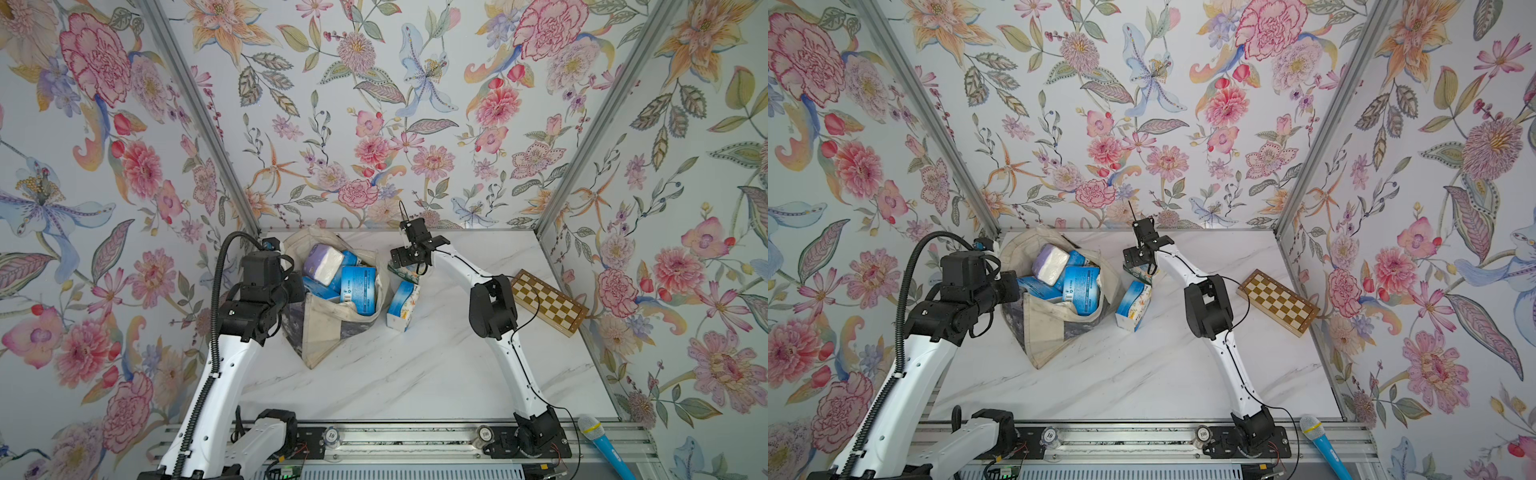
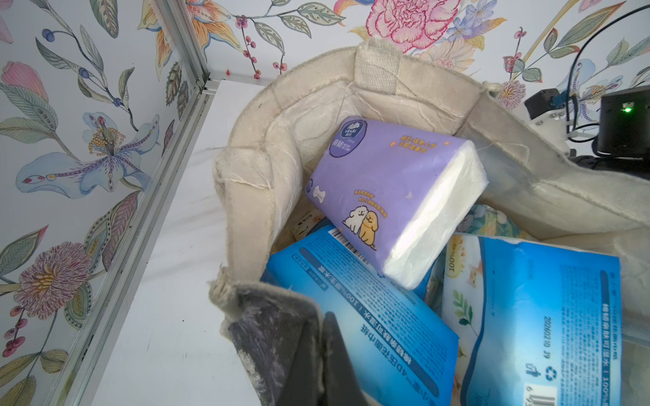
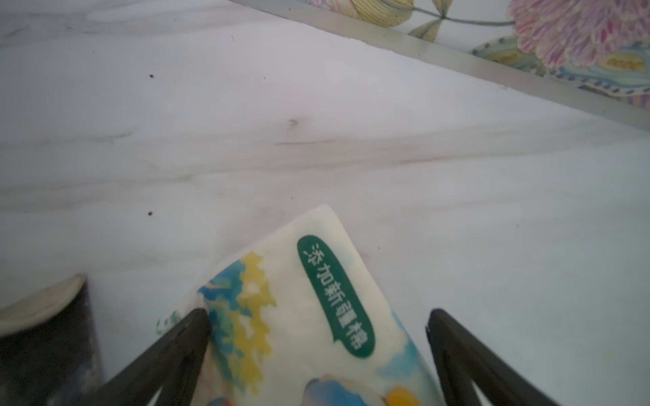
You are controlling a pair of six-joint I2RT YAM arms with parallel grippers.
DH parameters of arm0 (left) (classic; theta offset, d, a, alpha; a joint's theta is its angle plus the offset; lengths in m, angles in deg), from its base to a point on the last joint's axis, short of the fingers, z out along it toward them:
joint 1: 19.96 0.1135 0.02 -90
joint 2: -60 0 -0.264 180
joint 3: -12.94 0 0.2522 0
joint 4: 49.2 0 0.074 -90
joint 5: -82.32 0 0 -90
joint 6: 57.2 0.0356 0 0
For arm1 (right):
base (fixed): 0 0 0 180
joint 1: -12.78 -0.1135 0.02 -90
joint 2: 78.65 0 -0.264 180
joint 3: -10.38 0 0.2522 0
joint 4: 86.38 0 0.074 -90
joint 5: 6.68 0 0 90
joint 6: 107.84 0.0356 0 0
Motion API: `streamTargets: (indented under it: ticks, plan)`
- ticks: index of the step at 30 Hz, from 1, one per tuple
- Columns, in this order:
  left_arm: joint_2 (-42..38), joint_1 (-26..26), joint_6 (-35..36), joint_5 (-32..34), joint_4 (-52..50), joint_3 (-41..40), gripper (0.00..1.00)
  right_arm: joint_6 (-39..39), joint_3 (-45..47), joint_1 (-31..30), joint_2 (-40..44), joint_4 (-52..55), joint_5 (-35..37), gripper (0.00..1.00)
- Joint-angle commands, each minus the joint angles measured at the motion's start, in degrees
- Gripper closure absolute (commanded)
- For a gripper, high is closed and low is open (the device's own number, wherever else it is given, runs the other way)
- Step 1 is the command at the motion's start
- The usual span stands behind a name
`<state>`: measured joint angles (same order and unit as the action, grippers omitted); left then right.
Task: Put tissues into the canvas bag
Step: Move the pack of facial tissues to the center of the board.
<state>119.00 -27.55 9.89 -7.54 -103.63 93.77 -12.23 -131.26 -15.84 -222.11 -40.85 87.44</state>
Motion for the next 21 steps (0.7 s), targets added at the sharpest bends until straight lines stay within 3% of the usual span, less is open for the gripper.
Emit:
streamTargets:
  ticks: [1,8,14,21]
  plan:
    - [0.91,-0.78,1.34,-1.54,1.81,1.78,1.0,1.12,7.78,1.84,5.16,4.45,0.51,0.01]
    - [1.11,-0.96,1.69,-1.72,2.7,1.44,1.0,4.12,28.82,5.02,19.23,-1.44,-5.02,0.01]
    - [0.97,-1.18,1.94,-1.73,3.13,1.17,1.0,7.45,40.67,8.76,27.02,-3.48,-10.09,0.0]
    - [-0.12,-1.22,1.71,-1.92,3.9,0.02,1.0,10.83,48.4,14.62,33.88,-11.07,-27.5,0.01]
